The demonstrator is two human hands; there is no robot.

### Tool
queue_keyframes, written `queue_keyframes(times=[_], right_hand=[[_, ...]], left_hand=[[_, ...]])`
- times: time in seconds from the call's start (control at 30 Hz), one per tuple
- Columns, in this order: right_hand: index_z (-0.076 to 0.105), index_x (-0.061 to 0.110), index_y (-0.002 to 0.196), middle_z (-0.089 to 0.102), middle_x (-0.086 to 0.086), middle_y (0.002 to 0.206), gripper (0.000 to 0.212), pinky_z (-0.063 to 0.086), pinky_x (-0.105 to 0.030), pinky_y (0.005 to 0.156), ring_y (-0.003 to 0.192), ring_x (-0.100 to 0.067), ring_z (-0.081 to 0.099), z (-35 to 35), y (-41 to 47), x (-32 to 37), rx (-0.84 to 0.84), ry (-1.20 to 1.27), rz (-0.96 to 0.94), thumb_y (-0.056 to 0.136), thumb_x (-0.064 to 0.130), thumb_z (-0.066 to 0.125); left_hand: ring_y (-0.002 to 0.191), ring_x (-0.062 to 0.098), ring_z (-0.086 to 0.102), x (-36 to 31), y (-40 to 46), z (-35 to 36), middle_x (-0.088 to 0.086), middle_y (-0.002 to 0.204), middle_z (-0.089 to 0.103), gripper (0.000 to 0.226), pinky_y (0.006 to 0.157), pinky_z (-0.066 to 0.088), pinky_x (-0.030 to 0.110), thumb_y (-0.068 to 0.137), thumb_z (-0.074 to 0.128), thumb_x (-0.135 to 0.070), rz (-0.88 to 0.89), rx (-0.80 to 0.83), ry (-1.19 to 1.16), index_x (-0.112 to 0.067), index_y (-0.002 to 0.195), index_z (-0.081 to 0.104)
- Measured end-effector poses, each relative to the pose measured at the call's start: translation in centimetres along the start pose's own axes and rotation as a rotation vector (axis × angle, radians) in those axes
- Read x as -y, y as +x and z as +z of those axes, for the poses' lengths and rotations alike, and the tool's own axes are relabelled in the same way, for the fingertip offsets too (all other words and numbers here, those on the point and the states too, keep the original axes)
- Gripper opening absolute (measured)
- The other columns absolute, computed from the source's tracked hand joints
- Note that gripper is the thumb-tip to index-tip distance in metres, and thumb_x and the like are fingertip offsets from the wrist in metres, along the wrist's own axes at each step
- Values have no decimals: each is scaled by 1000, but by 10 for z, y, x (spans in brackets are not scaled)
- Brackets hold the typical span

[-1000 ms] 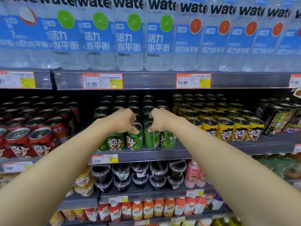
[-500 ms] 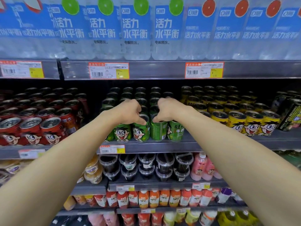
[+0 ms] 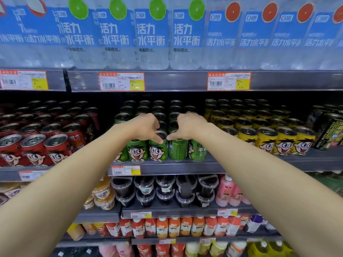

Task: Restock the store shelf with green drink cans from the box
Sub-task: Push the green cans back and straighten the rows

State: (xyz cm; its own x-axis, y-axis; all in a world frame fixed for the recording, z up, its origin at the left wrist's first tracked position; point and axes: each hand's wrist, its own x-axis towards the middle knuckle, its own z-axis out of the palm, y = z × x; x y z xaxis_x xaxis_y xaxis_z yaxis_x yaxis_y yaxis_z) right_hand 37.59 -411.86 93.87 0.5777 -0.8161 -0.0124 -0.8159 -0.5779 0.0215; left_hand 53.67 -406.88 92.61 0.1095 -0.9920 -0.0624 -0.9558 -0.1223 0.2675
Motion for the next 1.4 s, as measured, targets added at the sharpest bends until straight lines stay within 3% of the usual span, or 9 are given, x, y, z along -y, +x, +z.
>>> queue_keyframes(times=[0.13,0.27,0.4,0.53,0.63,0.9,1.07,1.27,1.4], right_hand=[[53,8,121,56,-13,122,62,43,-32,73,98,-27,54,-2,0,4,33,34,-24,80,48,75],[51,6,133,57,-13,128,66,48,-32,83,113,-29,56,-6,1,4,96,40,-64,80,34,80],[43,11,142,55,-9,135,77,44,-29,86,120,-28,53,-4,2,-1,141,107,-95,78,27,82],[50,8,136,56,-13,131,75,49,-35,92,119,-29,53,6,-3,-2,17,173,-62,78,46,78],[56,6,120,58,-13,121,71,50,-36,77,106,-28,57,12,-6,0,-95,124,15,78,61,70],[50,5,128,51,-17,131,67,44,-35,89,120,-33,51,2,-4,5,0,163,38,80,42,78],[50,4,130,50,-17,134,65,45,-35,91,119,-31,53,3,-4,9,12,172,52,80,33,80],[45,5,135,48,-17,137,86,49,-37,93,123,-31,50,10,0,0,-5,231,104,74,58,76],[46,7,135,49,-17,136,83,47,-37,96,124,-31,48,15,4,-6,-2,279,93,74,52,79]], left_hand=[[107,20,62,3,2,2,6,118,67,76,96,50,35,67,85,-44,9,-25,-20,-7,128,58],[107,22,62,3,3,4,8,118,66,77,96,50,36,66,85,-47,12,-53,-11,-5,127,60],[108,25,60,5,2,8,11,120,64,78,95,50,37,66,83,-51,7,-83,-3,-5,126,60],[112,24,54,4,1,11,10,120,60,80,95,48,34,66,81,-56,-8,-99,28,-9,127,58],[115,24,56,2,0,6,9,124,62,84,98,47,36,67,81,-54,12,-68,25,-8,132,55],[103,18,63,9,-1,8,6,113,69,75,96,50,32,63,88,-40,29,-77,-108,-6,124,61],[115,19,55,10,-6,14,6,114,67,72,101,46,35,67,86,-41,40,-128,-128,-6,124,61],[113,18,59,11,-8,12,6,120,66,78,101,46,31,66,86,-42,35,-105,-152,-6,129,58],[115,19,56,11,-8,14,6,119,66,77,101,45,33,67,86,-42,36,-112,-153,-6,129,58]])
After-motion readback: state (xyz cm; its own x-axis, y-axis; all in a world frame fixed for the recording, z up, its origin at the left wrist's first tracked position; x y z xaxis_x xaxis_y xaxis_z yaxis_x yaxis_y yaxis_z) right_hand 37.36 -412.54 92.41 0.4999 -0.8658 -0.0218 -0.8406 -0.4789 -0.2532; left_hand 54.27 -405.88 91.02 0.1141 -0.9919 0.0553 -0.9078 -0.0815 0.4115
